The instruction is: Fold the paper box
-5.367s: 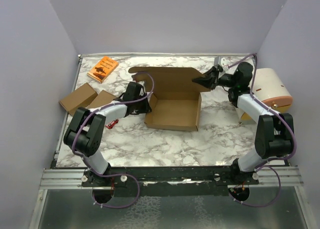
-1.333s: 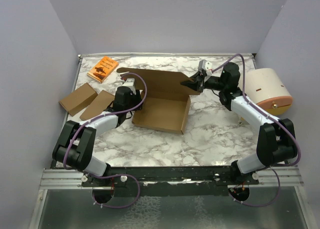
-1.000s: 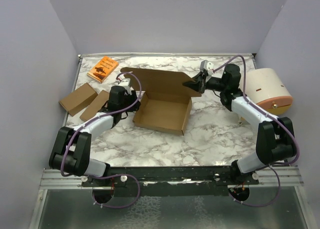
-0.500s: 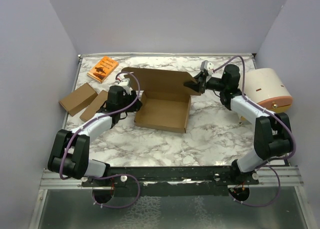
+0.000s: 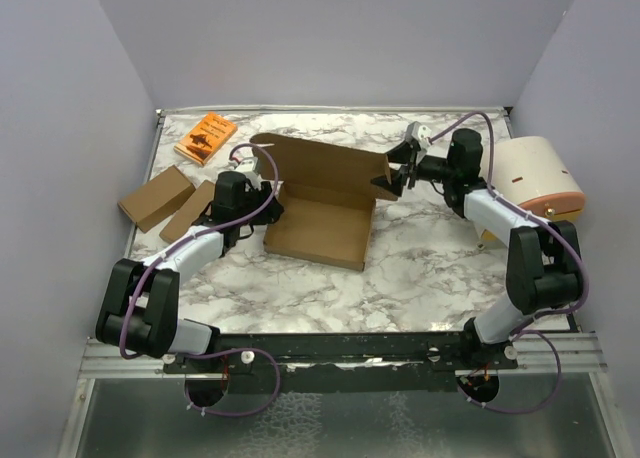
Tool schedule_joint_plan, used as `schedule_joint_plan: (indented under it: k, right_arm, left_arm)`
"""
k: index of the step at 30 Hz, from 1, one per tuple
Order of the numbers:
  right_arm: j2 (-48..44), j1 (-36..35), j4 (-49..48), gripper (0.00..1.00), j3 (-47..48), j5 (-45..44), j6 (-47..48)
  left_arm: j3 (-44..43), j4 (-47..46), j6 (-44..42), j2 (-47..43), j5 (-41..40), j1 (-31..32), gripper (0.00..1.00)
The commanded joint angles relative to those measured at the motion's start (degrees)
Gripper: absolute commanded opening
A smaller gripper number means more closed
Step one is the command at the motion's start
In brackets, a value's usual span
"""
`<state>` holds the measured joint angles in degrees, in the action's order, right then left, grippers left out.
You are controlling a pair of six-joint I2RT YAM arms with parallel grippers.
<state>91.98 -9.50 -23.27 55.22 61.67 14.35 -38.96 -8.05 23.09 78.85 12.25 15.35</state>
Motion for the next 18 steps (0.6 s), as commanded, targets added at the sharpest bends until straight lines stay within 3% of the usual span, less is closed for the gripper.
schedule_joint_plan:
  k: [1,7,11,18]
  right_arm:
    - [0.5,2.0,0.6,0.66,2.4,4.0,-3.1]
    - [2.2,2.3,-1.1,0.64,3.8,5.9,-9.7]
    - [3.1,2.3,1.7,0.60,4.9,5.4,-8.5]
    - [3.1,2.4,4.7,0.46,5.4,6.0,-3.0]
  left_arm:
    - [0.3,0.3,0.8,-1.9,1.5,-0.4,0.46]
    - [-0.6,1.8,1.6,-3.5,5.0,-1.1,0.46]
    - [-1.1,5.7,0.9,-6.3,3.2,-1.7,0.46]
    - [-8.0,21.4,-4.6,-6.3,-2.7,-7.4,0.49]
